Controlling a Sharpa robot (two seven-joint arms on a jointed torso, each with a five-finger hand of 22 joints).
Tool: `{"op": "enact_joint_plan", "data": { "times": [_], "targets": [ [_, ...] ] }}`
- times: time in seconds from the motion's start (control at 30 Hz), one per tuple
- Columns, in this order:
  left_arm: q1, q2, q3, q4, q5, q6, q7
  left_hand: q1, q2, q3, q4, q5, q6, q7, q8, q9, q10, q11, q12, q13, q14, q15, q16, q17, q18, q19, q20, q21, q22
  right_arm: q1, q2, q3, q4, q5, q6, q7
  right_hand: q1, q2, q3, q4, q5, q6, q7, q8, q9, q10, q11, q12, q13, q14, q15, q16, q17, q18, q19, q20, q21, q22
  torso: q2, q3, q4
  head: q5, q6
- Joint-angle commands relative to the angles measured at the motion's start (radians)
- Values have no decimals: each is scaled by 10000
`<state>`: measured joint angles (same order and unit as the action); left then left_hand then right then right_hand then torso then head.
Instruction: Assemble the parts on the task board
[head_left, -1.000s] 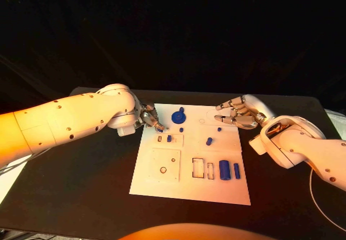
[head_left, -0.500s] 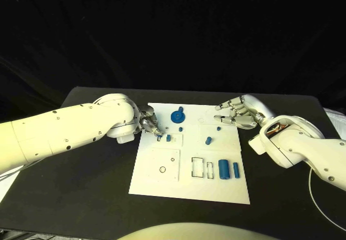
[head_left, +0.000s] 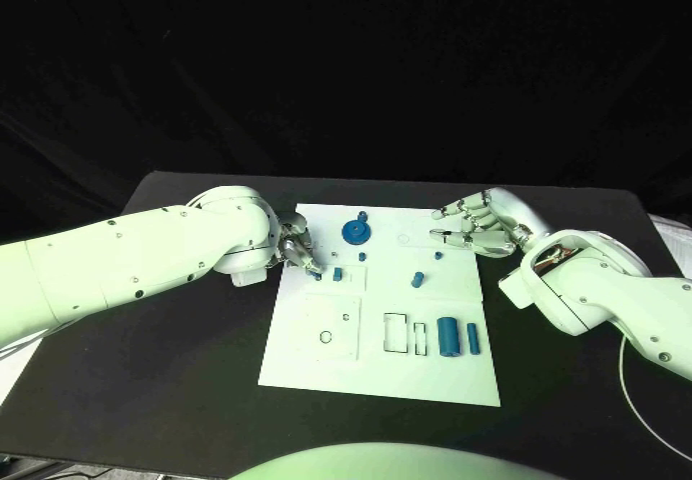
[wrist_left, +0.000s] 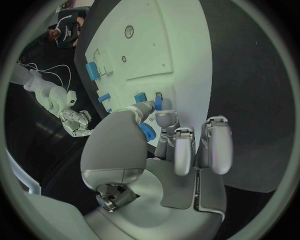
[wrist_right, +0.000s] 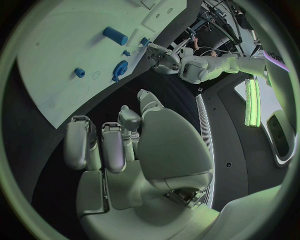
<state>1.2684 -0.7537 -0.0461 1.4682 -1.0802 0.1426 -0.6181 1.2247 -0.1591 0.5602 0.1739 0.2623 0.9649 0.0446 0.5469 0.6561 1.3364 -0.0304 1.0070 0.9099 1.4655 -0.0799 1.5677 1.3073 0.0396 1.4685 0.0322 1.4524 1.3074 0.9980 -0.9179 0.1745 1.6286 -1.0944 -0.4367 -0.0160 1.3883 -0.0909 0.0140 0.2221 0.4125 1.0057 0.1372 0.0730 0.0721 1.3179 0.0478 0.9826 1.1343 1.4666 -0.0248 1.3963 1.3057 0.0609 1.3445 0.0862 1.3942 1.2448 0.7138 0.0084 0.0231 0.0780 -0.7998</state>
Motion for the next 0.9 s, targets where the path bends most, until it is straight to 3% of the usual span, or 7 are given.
{"op": "enact_joint_plan", "data": {
  "times": [0.03,0.27,0.7,0.9],
  "targets": [
    [-24,-16,-14,16,-89,572,-171,-27,97,1402,-1369,90,77,-40,28,-2,71,-29,45,-2,1053,-46,31,2635,-11,189,-36,13,1362,-11,4,0,11,-25,134,29,-71,10,4,78,60,85,-2,-1,3,-50,7,69,10,487,17,-23,-2,157,-64,24,-38,-9,0,-6,1,-9,-1],
    [-27,-23,-15,61,-91,737,-181,-175,32,1519,-1490,322,151,-49,23,-41,124,-38,56,9,1053,-51,31,2635,-16,198,-46,23,1383,-14,14,0,12,-16,145,44,-71,10,4,78,60,85,-2,-1,3,-50,7,69,10,487,17,-23,-2,157,-64,24,-38,-9,10,-10,1,23,-18],
    [-28,123,-15,-67,-95,808,-217,-243,50,1539,-1489,361,172,-49,21,-53,145,-37,67,22,1053,-51,31,2635,-13,193,-47,14,1377,-17,18,0,27,-9,166,51,-71,10,4,78,60,85,-2,-1,3,-50,7,69,10,487,17,-23,-2,157,-64,24,-38,-9,11,5,0,55,-57],
    [-29,252,-23,-178,-97,967,-247,-679,155,1379,-1325,344,308,-115,41,-90,267,-68,178,125,1053,-64,31,2635,-27,224,-53,52,1431,-17,15,0,36,-8,168,51,-71,10,4,78,60,85,-2,-1,3,-50,7,69,10,487,17,-23,-2,157,-64,24,-38,-9,10,7,-13,66,-72]
  ]
}}
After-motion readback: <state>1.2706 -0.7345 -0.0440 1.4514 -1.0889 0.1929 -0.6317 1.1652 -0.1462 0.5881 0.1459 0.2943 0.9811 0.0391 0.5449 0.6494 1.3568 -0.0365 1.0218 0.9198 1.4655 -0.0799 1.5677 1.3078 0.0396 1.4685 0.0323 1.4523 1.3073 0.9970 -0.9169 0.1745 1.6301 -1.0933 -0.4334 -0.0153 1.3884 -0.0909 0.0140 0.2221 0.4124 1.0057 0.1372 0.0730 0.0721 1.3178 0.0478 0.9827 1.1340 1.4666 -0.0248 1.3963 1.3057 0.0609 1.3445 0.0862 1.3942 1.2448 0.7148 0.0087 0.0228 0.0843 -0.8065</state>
